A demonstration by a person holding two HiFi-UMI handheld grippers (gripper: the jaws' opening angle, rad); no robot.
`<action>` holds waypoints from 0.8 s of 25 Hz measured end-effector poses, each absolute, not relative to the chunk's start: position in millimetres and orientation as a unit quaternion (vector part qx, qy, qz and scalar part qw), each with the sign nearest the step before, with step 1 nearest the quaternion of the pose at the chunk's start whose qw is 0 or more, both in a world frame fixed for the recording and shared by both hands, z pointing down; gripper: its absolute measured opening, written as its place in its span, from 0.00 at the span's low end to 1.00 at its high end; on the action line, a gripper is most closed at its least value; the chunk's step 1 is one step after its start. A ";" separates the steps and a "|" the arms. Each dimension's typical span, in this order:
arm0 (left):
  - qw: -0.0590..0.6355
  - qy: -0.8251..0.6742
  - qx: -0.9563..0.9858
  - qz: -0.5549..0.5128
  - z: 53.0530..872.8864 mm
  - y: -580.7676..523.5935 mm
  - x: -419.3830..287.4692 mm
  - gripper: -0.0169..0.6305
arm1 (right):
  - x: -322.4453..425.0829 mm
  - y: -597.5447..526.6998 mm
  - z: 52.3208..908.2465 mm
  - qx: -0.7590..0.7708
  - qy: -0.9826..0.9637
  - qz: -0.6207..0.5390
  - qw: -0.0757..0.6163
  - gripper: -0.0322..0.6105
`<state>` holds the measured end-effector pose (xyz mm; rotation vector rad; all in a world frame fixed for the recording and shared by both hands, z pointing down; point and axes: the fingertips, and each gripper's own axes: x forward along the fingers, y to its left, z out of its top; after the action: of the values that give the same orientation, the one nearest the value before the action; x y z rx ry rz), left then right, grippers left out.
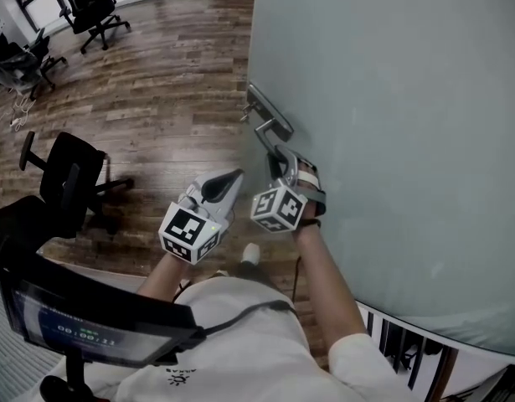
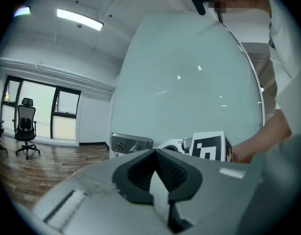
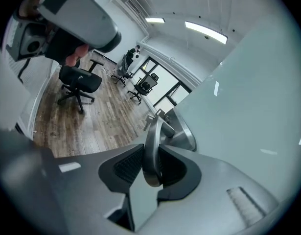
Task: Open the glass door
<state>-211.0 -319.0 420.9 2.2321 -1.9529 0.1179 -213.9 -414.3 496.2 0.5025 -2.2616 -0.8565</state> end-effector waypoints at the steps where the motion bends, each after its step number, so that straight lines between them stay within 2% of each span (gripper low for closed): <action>1: 0.083 -0.655 0.750 0.041 420.3 -324.9 -209.7 0.03 | -213.8 -420.4 496.9 0.195 -0.864 -0.326 0.330 0.20; 20: 0.078 -0.636 0.766 0.044 429.8 -369.5 -206.9 0.03 | -194.7 -485.0 493.8 0.266 -0.846 -0.310 0.343 0.20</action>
<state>-206.9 -369.5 429.8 2.2943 -1.9058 0.1306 -194.7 -485.0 493.8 0.6904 -2.1992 -0.8046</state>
